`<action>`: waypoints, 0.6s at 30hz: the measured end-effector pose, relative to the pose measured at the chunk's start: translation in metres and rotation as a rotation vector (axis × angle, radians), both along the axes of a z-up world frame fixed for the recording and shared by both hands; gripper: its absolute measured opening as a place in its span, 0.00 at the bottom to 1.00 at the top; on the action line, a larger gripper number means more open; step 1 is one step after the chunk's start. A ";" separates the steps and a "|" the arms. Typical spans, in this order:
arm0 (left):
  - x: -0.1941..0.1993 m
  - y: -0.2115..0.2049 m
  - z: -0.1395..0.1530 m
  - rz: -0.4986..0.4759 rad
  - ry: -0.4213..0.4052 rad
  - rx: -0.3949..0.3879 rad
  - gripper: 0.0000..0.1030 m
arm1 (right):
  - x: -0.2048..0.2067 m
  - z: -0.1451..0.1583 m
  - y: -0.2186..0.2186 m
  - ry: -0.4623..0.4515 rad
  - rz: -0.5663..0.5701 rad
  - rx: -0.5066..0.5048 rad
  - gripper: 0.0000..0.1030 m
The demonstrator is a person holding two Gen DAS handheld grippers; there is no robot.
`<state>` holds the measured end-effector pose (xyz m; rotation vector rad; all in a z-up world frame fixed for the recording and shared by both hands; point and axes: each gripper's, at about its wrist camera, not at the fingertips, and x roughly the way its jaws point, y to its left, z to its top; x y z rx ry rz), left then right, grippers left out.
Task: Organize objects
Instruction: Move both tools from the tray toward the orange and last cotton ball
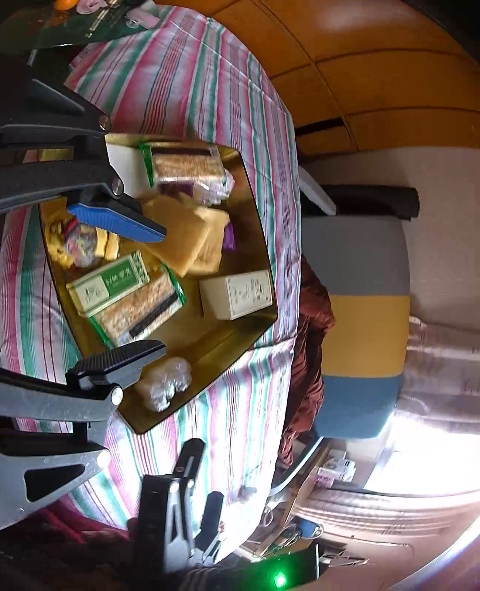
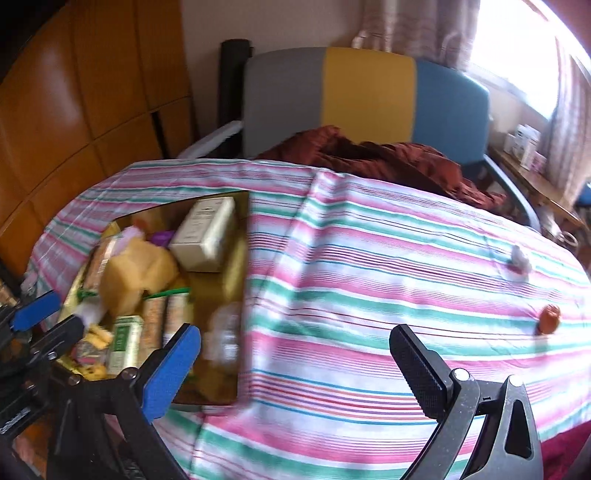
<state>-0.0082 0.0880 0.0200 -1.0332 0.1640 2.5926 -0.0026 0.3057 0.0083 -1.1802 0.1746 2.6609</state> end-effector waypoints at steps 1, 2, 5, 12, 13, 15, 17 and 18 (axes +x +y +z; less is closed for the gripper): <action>0.001 0.003 0.000 -0.009 -0.001 -0.002 0.54 | 0.001 0.000 0.008 -0.004 -0.017 -0.001 1.00; 0.002 0.008 -0.001 -0.023 -0.002 -0.006 0.54 | 0.002 -0.001 0.016 -0.009 -0.037 -0.001 1.00; 0.004 0.020 -0.001 -0.058 -0.006 -0.016 0.54 | 0.007 -0.003 0.040 -0.026 -0.092 0.006 1.00; 0.006 0.052 -0.003 -0.141 -0.011 -0.038 0.54 | 0.021 -0.006 0.110 -0.067 -0.247 -0.006 1.00; 0.007 0.057 -0.003 -0.153 -0.012 -0.039 0.54 | 0.024 -0.007 0.120 -0.074 -0.270 -0.015 1.00; 0.007 0.068 -0.004 -0.185 -0.018 -0.041 0.54 | 0.032 -0.010 0.143 -0.086 -0.324 -0.041 1.00; 0.009 0.076 -0.005 -0.207 -0.021 -0.045 0.54 | 0.039 -0.012 0.162 -0.090 -0.374 -0.062 1.00; 0.009 0.082 -0.006 -0.221 -0.023 -0.049 0.54 | 0.043 -0.013 0.173 -0.093 -0.401 -0.075 1.00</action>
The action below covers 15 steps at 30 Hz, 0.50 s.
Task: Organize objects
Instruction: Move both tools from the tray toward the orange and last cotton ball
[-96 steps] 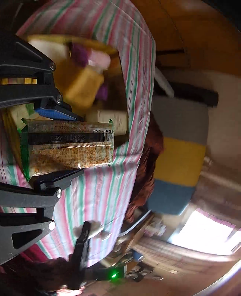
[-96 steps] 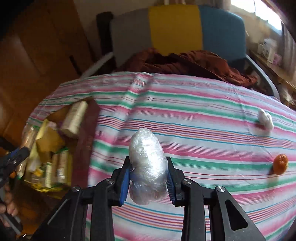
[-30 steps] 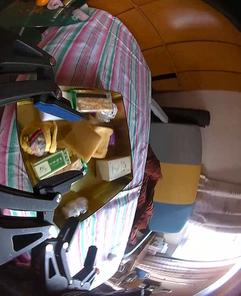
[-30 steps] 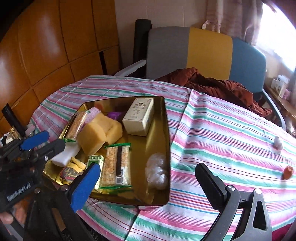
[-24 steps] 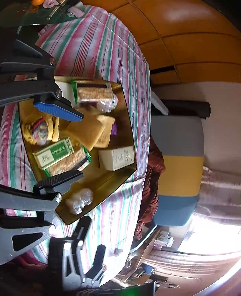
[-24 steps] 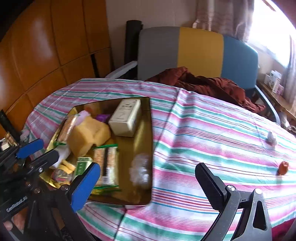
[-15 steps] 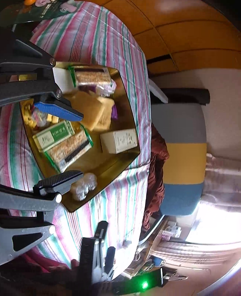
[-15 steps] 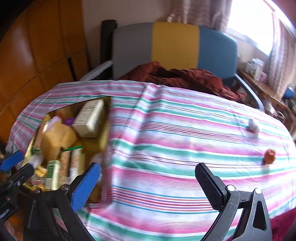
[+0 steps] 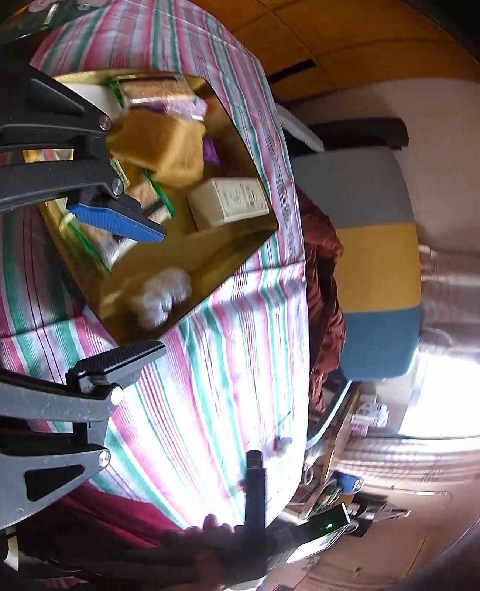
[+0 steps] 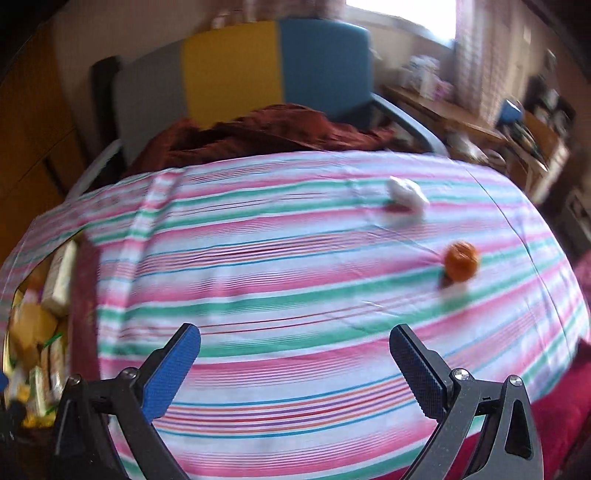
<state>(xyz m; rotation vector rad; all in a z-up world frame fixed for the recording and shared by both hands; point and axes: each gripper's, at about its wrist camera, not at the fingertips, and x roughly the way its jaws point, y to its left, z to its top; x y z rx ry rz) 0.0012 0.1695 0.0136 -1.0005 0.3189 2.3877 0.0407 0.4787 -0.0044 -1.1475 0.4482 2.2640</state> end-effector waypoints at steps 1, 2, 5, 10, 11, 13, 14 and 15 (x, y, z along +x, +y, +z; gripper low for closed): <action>0.000 0.005 -0.001 -0.013 -0.003 -0.003 0.54 | 0.004 -0.001 0.008 -0.001 -0.023 -0.011 1.00; 0.001 0.007 -0.002 -0.020 -0.005 -0.004 0.54 | 0.009 -0.002 0.016 -0.001 -0.047 -0.021 1.00; 0.002 0.017 -0.004 -0.045 -0.013 -0.011 0.54 | 0.021 -0.002 0.041 -0.002 -0.120 -0.040 1.00; 0.001 0.031 -0.010 -0.072 -0.036 -0.017 0.54 | 0.038 0.001 0.078 -0.010 -0.219 -0.053 1.00; 0.000 0.033 -0.012 -0.075 -0.043 -0.018 0.54 | 0.041 0.002 0.084 -0.010 -0.232 -0.054 1.00; -0.001 0.038 -0.015 -0.083 -0.056 -0.020 0.54 | 0.047 0.005 0.100 -0.007 -0.262 -0.058 1.00; -0.002 0.039 -0.017 -0.086 -0.060 -0.021 0.54 | 0.050 0.006 0.107 -0.005 -0.278 -0.060 1.00; -0.003 0.042 -0.018 -0.090 -0.066 -0.021 0.54 | 0.053 0.008 0.116 -0.003 -0.299 -0.061 1.00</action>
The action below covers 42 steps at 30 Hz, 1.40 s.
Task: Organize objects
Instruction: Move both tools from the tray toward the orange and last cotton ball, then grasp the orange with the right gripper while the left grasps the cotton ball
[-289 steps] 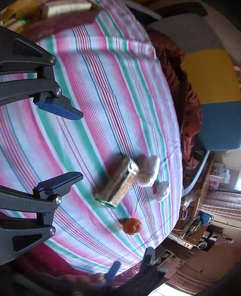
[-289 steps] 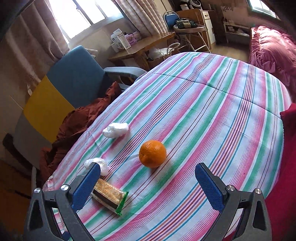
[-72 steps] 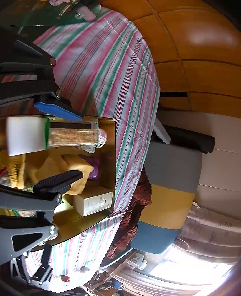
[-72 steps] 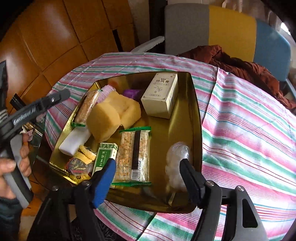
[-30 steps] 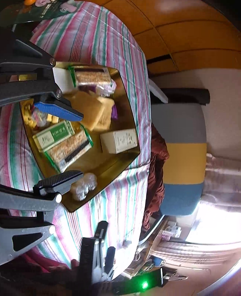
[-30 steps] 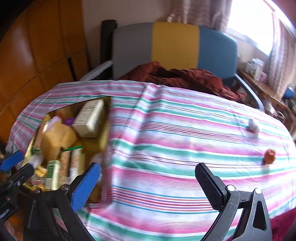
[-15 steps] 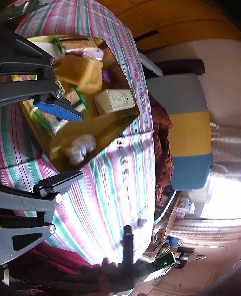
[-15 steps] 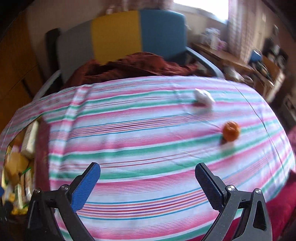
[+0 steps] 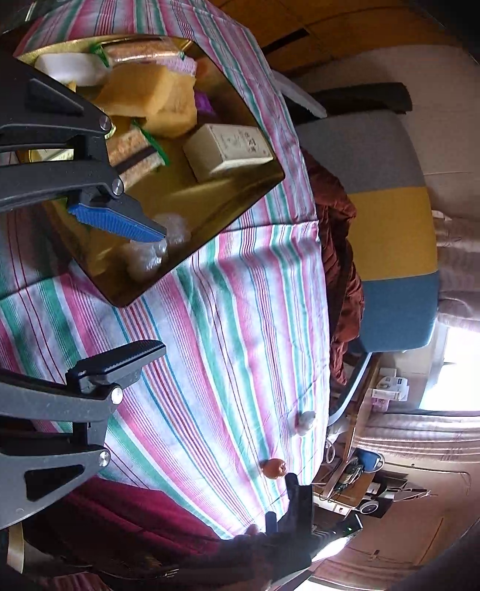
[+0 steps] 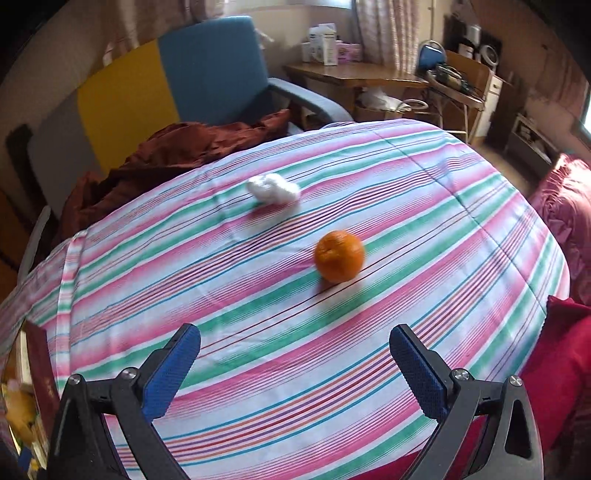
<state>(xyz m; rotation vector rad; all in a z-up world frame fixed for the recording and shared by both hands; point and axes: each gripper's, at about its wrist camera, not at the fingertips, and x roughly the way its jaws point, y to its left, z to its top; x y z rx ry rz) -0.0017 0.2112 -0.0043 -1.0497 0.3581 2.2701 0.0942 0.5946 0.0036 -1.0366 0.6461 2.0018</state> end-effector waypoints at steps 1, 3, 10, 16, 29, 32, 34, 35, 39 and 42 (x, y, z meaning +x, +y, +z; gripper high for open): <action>-0.001 0.002 -0.001 -0.004 -0.003 0.000 0.54 | 0.002 0.000 0.007 0.002 -0.014 0.000 1.00; -0.002 0.007 -0.002 -0.012 -0.008 -0.002 0.54 | 0.006 0.001 0.024 0.011 -0.043 -0.009 1.00; -0.009 0.028 -0.008 -0.042 -0.043 -0.017 0.54 | 0.020 -0.006 0.088 0.073 -0.167 -0.094 1.00; -0.013 0.056 -0.010 -0.085 -0.060 -0.028 0.54 | -0.011 -0.029 0.105 -0.024 -0.049 -0.106 0.98; -0.036 0.147 -0.002 -0.175 -0.052 -0.010 0.54 | -0.049 -0.071 0.105 -0.165 0.131 -0.120 0.50; -0.048 0.174 -0.005 -0.193 -0.062 -0.002 0.54 | -0.046 -0.069 0.104 -0.155 0.140 -0.128 0.50; -0.057 0.195 -0.010 -0.203 -0.078 -0.005 0.54 | -0.043 -0.068 0.103 -0.149 0.140 -0.131 0.50; -0.061 0.204 -0.013 -0.208 -0.091 -0.006 0.54 | -0.042 -0.067 0.103 -0.147 0.139 -0.131 0.50; -0.078 0.239 -0.027 -0.215 -0.140 -0.023 0.54 | -0.036 -0.064 0.107 -0.144 0.112 -0.123 0.50; -0.086 0.264 -0.034 -0.227 -0.150 -0.030 0.54 | -0.030 -0.064 0.112 -0.133 0.084 -0.135 0.50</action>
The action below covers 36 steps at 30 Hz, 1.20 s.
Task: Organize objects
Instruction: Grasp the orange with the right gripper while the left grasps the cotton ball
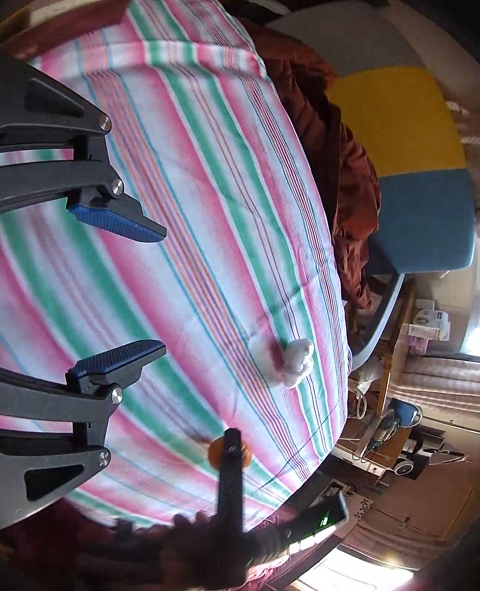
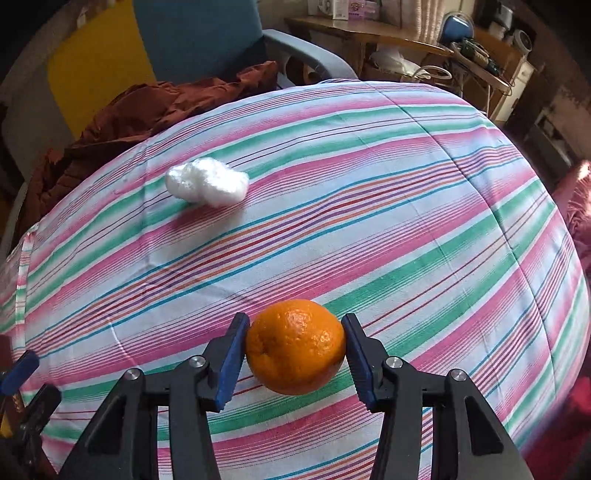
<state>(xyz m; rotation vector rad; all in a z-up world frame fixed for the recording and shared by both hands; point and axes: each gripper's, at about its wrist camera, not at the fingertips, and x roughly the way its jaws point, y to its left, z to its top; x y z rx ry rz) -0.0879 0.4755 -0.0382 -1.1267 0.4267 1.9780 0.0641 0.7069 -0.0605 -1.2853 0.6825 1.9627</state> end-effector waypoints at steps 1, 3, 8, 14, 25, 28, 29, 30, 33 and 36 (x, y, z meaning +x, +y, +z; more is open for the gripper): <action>-0.003 0.010 -0.001 -0.010 -0.004 0.002 0.54 | 0.001 0.001 0.004 0.003 -0.007 -0.005 0.50; -0.007 0.026 -0.002 -0.031 -0.016 0.007 0.54 | 0.004 0.005 0.006 0.021 -0.025 -0.007 0.50; -0.014 0.061 0.003 -0.065 0.024 -0.002 0.56 | 0.012 0.016 0.011 0.076 -0.065 0.002 0.50; -0.022 0.094 0.008 -0.105 0.034 0.032 0.73 | 0.015 0.009 0.010 0.057 -0.061 -0.033 0.50; -0.036 0.171 -0.006 -0.170 0.062 0.041 0.85 | 0.008 -0.003 0.012 0.018 -0.048 -0.053 0.50; -0.046 0.188 -0.012 -0.142 0.055 0.037 0.85 | 0.004 -0.006 0.010 0.002 -0.035 -0.047 0.50; -0.050 0.194 -0.015 -0.134 0.044 0.038 0.85 | 0.004 -0.006 0.010 -0.001 -0.032 -0.042 0.50; -0.055 0.202 -0.022 -0.123 0.023 0.019 0.85 | 0.004 -0.006 0.010 -0.003 -0.030 -0.040 0.50; -0.068 0.207 -0.043 -0.095 -0.068 -0.009 0.46 | 0.002 -0.007 0.010 -0.009 -0.022 -0.033 0.50; -0.069 0.187 -0.044 -0.075 -0.066 0.022 0.45 | -0.001 -0.007 0.010 -0.014 -0.012 -0.020 0.50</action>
